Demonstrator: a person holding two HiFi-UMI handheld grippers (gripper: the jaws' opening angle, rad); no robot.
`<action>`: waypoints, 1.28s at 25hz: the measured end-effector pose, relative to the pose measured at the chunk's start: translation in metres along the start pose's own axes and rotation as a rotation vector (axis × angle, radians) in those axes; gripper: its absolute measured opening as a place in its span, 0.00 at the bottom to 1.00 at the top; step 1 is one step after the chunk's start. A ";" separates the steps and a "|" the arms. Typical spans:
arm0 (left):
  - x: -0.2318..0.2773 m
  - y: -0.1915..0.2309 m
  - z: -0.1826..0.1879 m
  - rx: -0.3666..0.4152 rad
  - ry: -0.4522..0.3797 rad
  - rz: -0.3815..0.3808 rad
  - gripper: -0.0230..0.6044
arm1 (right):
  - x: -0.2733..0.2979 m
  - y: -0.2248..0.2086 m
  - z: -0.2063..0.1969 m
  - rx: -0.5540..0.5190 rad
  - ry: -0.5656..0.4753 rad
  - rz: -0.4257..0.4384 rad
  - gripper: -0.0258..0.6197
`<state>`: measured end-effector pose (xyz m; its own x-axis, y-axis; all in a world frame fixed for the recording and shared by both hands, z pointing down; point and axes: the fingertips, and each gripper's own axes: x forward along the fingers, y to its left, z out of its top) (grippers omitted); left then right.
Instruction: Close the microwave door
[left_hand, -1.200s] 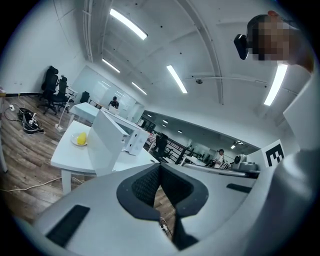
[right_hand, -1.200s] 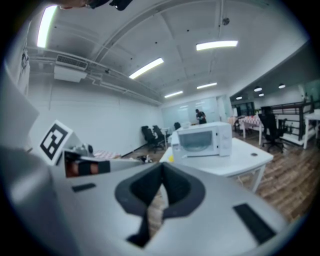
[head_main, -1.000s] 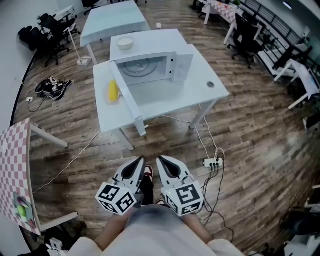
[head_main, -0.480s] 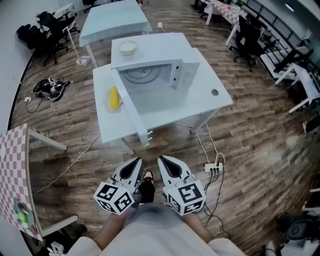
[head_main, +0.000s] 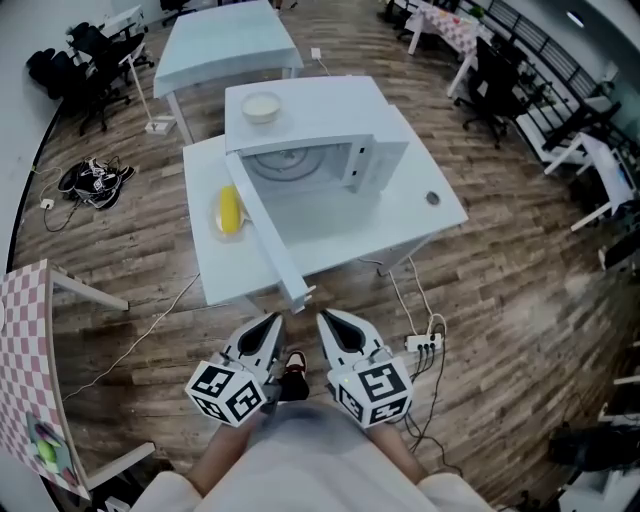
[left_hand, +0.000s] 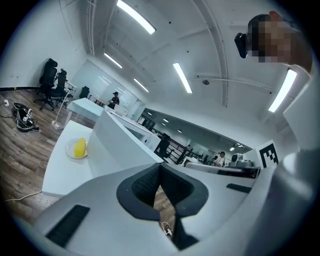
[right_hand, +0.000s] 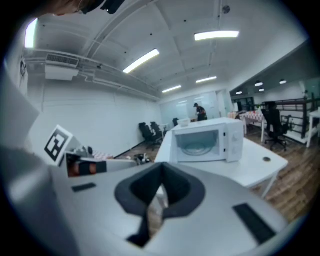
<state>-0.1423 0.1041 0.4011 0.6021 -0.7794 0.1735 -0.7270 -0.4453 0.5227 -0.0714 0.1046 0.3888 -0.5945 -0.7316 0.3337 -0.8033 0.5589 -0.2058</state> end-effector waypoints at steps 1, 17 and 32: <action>0.003 0.003 0.003 0.000 0.000 -0.008 0.06 | 0.004 -0.002 0.002 -0.001 0.001 -0.007 0.07; 0.027 0.036 0.017 -0.006 0.047 -0.121 0.06 | 0.041 -0.007 0.009 -0.017 0.029 -0.086 0.07; 0.035 0.037 0.016 -0.009 0.071 -0.181 0.06 | 0.045 -0.009 0.010 -0.016 0.040 -0.077 0.07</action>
<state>-0.1537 0.0526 0.4133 0.7444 -0.6540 0.1344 -0.6024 -0.5711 0.5577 -0.0916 0.0632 0.3967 -0.5291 -0.7565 0.3845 -0.8456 0.5081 -0.1640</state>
